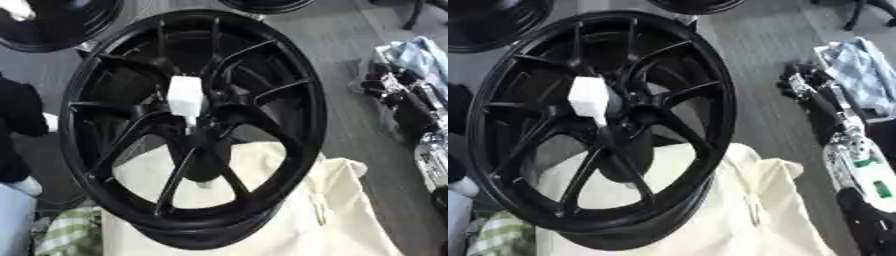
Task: Pull the pin out of the wheel hub.
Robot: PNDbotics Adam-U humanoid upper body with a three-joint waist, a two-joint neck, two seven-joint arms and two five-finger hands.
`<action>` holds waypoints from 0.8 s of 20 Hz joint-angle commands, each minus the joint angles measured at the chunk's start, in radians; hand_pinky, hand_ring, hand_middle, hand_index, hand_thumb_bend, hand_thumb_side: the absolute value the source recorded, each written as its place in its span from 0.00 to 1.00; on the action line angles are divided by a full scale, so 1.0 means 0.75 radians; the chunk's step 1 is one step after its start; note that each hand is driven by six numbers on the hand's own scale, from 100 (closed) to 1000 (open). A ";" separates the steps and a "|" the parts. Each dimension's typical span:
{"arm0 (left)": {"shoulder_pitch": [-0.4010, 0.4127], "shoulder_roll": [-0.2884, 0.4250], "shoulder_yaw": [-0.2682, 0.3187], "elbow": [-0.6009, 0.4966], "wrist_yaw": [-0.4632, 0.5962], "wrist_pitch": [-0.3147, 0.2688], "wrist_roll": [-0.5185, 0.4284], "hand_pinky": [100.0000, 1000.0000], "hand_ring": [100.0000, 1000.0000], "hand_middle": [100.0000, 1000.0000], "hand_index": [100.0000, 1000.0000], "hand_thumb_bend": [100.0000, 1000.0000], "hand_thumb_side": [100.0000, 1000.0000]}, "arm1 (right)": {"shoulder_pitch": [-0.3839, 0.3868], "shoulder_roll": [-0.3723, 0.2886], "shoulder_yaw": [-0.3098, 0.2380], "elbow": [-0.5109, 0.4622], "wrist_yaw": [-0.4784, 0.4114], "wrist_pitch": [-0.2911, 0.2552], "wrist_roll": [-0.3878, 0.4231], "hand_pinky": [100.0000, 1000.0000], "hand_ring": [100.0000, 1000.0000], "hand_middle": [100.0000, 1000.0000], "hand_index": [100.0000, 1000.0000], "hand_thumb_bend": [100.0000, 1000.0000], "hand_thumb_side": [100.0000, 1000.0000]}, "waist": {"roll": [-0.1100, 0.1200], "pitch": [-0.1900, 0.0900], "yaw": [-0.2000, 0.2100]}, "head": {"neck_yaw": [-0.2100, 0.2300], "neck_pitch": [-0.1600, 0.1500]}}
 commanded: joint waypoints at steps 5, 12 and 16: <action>0.278 -0.009 0.197 -0.031 0.119 0.037 0.246 0.79 0.70 0.60 0.34 0.00 0.15 | -0.003 -0.039 -0.033 -0.033 -0.010 -0.008 -0.021 0.80 0.69 0.59 0.71 0.12 0.39 | -0.007 -0.010 0.023 | -0.023 -0.003; 0.473 -0.139 0.255 0.044 0.206 0.038 0.342 0.82 0.72 0.66 0.62 0.00 0.20 | 0.000 -0.036 -0.043 -0.033 -0.013 -0.012 -0.031 0.80 0.69 0.59 0.71 0.12 0.39 | -0.012 -0.011 0.030 | -0.032 -0.003; 0.532 -0.200 0.271 0.101 0.231 0.008 0.341 0.83 0.75 0.72 0.81 0.02 0.51 | 0.001 -0.033 -0.045 -0.033 -0.014 -0.012 -0.033 0.80 0.69 0.59 0.71 0.12 0.39 | -0.014 -0.012 0.029 | -0.031 -0.003</action>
